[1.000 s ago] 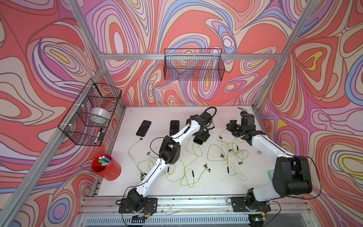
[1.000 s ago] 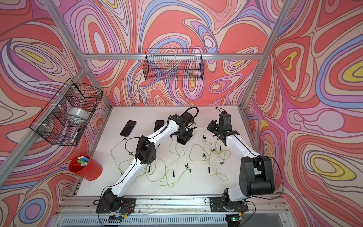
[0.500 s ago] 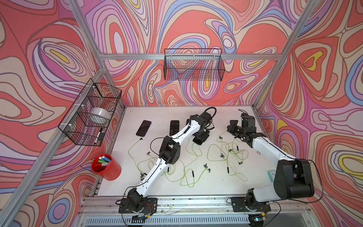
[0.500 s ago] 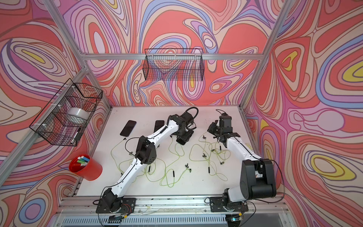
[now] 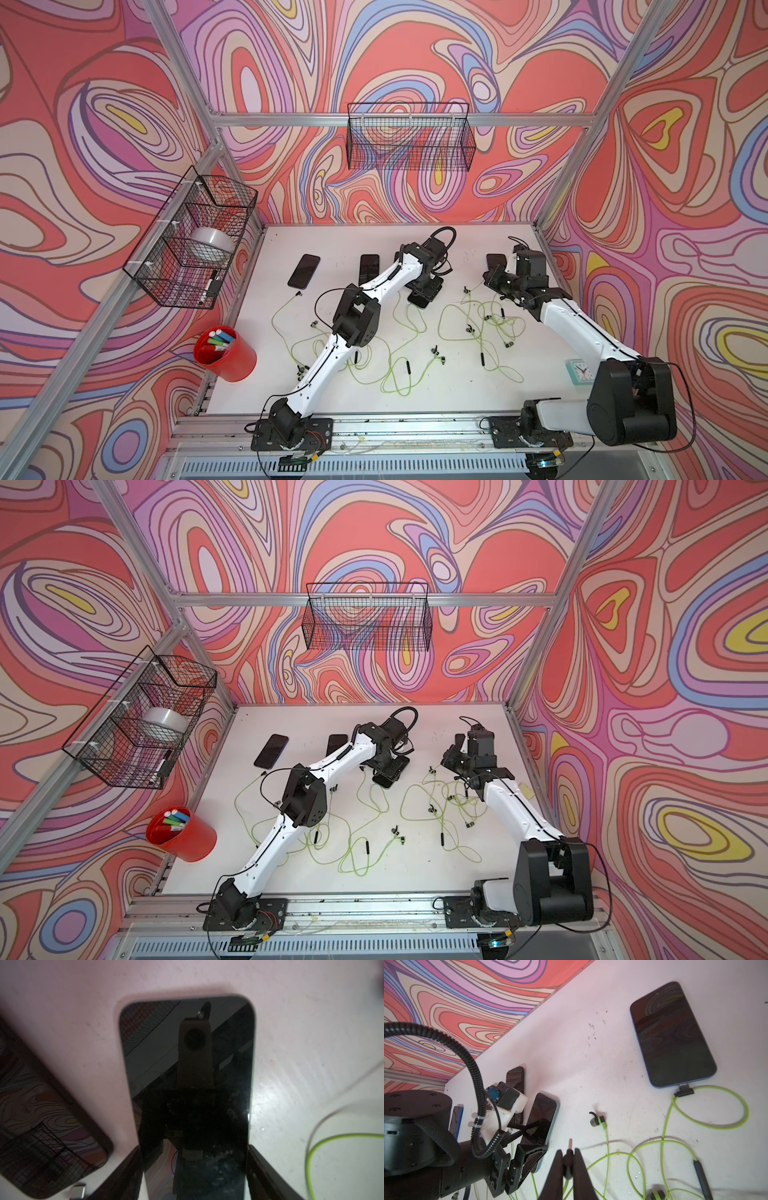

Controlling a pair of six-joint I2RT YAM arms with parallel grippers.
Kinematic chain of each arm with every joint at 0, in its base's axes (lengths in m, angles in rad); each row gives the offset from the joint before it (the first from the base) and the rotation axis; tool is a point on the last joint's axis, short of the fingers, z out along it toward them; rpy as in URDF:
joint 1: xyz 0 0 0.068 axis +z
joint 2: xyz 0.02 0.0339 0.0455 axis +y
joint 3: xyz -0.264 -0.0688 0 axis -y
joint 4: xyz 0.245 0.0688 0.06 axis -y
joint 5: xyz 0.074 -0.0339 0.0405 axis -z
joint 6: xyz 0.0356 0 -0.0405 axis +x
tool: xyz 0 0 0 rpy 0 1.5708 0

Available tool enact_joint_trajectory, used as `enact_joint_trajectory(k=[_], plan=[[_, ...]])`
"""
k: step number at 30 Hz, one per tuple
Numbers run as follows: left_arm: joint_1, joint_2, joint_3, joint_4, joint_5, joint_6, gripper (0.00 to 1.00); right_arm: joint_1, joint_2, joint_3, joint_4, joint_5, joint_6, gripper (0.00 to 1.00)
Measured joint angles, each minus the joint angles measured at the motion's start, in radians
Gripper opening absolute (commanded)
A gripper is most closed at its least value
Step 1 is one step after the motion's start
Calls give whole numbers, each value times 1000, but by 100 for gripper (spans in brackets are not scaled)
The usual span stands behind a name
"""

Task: Plug wired earphones into phones
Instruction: Pick up the phone at the center of the board.

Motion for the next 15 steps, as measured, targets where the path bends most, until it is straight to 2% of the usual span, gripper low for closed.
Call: enact_joint_trajectory(k=[3,10,15], plan=[[0,-34,-61,48,8,-51,57,0,7,-2,-9,-50,-17,9],[6,-45,-68,113,21,-148,51,0,29,-8,-33,-186,-66,9],[18,-146,-217,230,45,-279,43,3,29,-34,-35,-267,-89,7]])
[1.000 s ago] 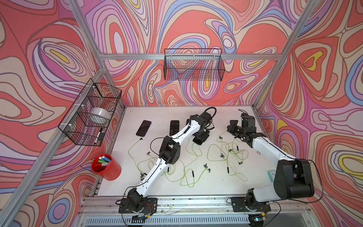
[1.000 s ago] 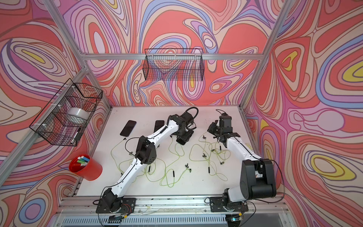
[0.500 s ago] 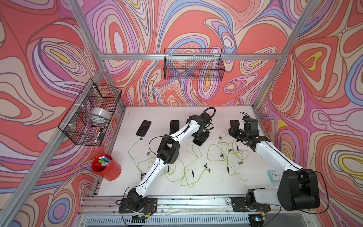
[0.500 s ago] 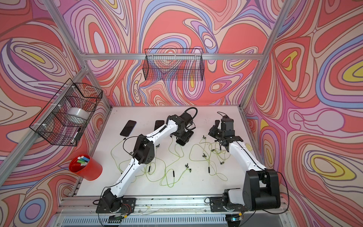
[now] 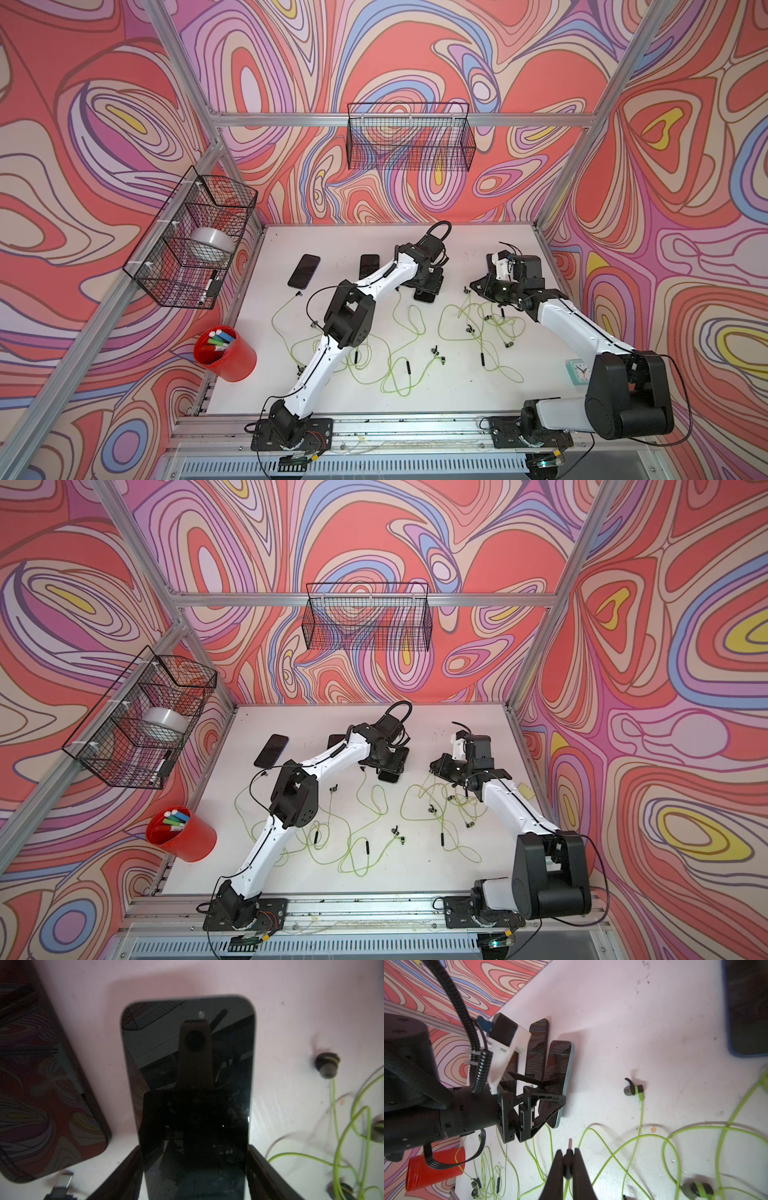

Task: Plug wired earphones into phones
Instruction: Pick up the phone at the center of the board, then insert the wired earphone into the phone.

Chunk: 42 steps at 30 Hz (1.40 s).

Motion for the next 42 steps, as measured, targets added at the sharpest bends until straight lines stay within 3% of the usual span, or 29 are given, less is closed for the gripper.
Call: enact_joint_trajectory(k=[4,8,13,17,21,27,33,42], plan=[[21,-88,-115,106,23,-145,40,28,-3,-54,31,-42,0,4],[37,-163,-164,175,-13,-270,33,69,-14,-176,179,-90,24,0],[55,-283,-240,245,-38,-433,18,120,18,-260,392,-107,76,0],[84,-420,-404,317,-36,-640,0,188,63,-259,563,-106,91,0],[137,-548,-600,378,-37,-852,0,232,127,-259,756,-99,103,0],[180,-635,-767,456,-3,-1088,0,277,259,-277,1057,-87,117,0],[179,-658,-809,502,44,-1190,0,317,332,-262,1175,-72,121,0],[183,-667,-841,567,80,-1187,0,333,332,-137,1129,-93,152,0]])
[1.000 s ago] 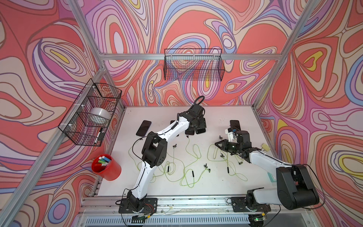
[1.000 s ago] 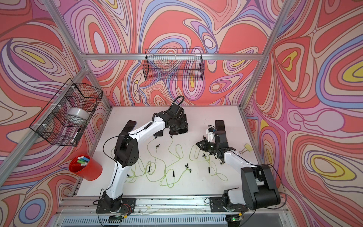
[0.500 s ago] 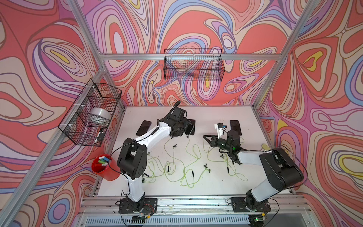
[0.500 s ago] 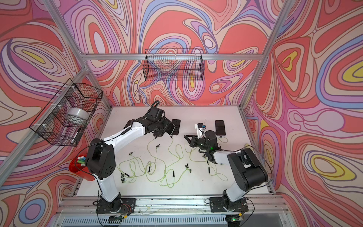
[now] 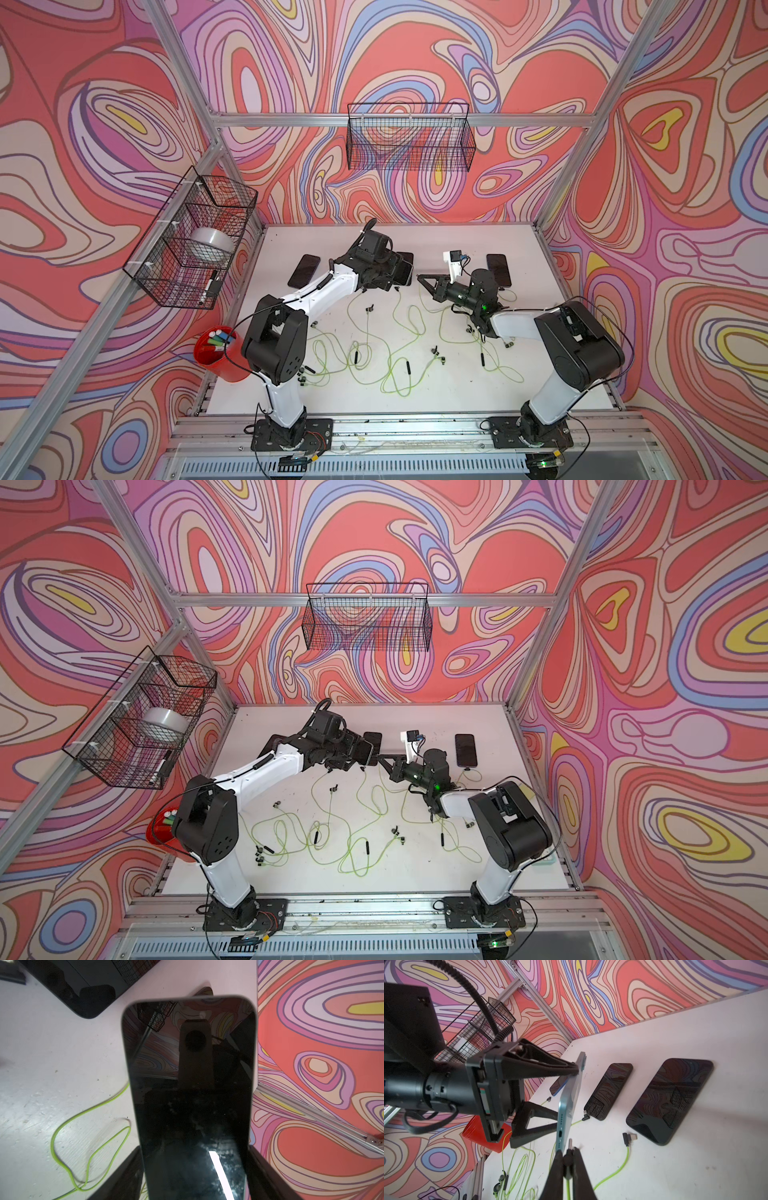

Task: Plug wired earphones into phones
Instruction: Insert the wired earphone into the phone.

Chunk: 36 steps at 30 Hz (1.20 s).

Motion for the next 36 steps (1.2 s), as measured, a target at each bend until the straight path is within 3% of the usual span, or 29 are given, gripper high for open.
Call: enact_joint_trajectory(k=[9,36], plan=[[0,0,-13,40,24,7,0,6,0,31,-88,-29,13,0],[7,0,-34,85,64,2,0,20,10,50,-126,-14,-8,0]])
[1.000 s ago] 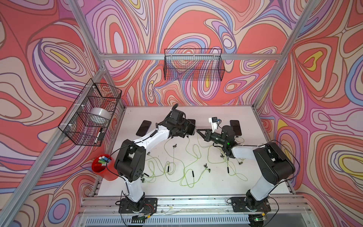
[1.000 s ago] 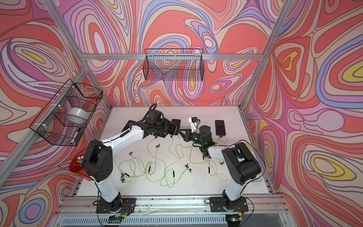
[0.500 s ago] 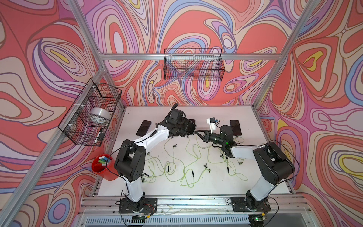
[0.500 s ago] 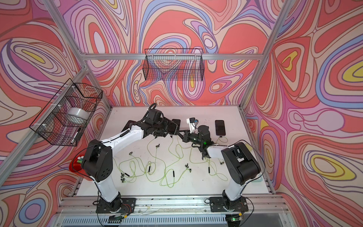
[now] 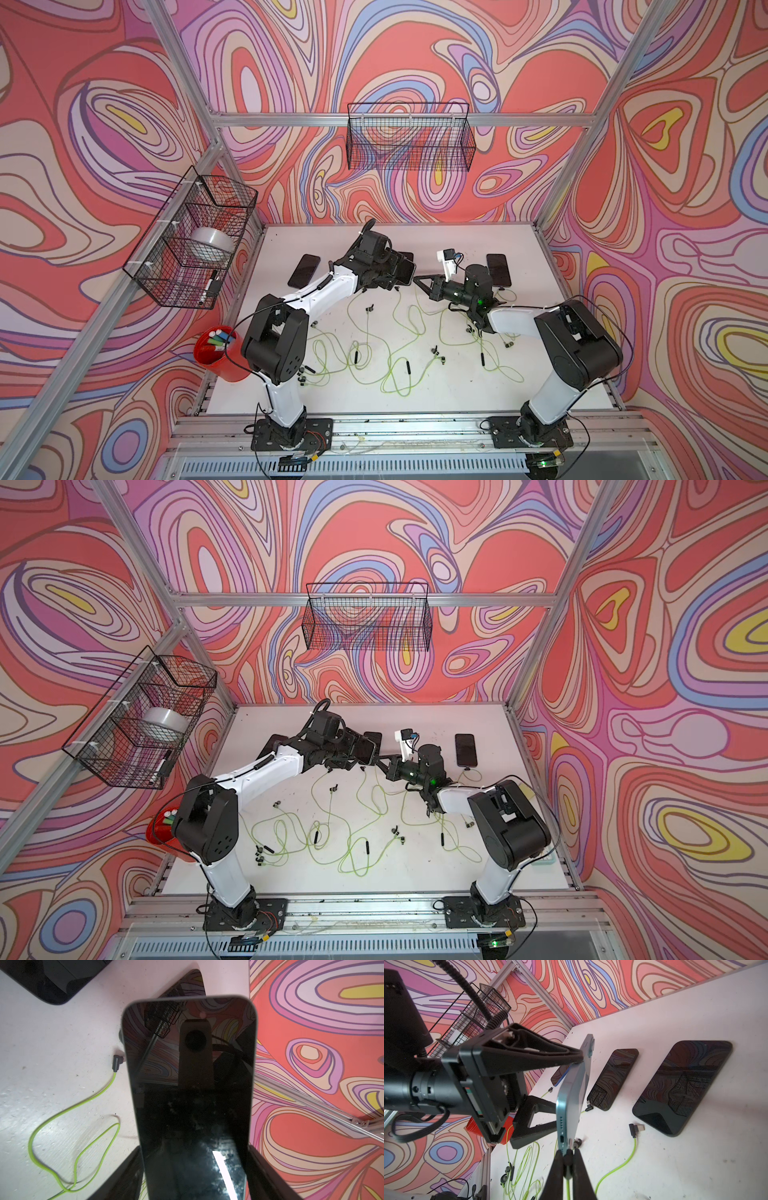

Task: Plug wired earphones into phones
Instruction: Insert the wired earphone into the phone.

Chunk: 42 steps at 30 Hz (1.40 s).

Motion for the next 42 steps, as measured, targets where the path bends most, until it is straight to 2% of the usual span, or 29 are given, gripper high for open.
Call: enact_joint_trajectory(k=[17,42], plan=[[1,0,-20,25,5,-34,0,2,-56,2,-74,28,-47,0],[20,0,-20,48,11,-51,0,8,-8,82,-136,26,-72,0]])
